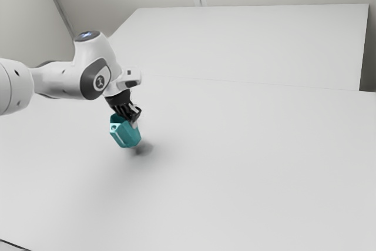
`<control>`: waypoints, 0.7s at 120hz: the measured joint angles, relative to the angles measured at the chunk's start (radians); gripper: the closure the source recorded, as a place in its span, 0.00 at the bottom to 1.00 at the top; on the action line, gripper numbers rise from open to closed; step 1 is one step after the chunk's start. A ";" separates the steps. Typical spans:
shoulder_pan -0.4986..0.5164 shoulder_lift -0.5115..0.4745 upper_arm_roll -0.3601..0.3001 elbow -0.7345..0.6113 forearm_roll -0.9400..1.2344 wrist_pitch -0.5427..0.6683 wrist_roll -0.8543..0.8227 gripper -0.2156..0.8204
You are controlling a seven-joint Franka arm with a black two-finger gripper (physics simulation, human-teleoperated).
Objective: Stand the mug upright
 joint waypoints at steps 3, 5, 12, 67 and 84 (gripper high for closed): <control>0.023 0.006 -0.001 0.000 0.003 0.002 -0.012 0.96; 0.038 0.010 -0.002 0.000 0.006 0.004 -0.020 0.96; 0.075 0.019 -0.011 0.000 0.016 0.008 -0.046 0.96; 0.049 0.073 -0.047 0.002 0.053 0.032 -0.193 0.80; 0.047 0.048 -0.054 0.002 0.065 0.030 -0.215 0.52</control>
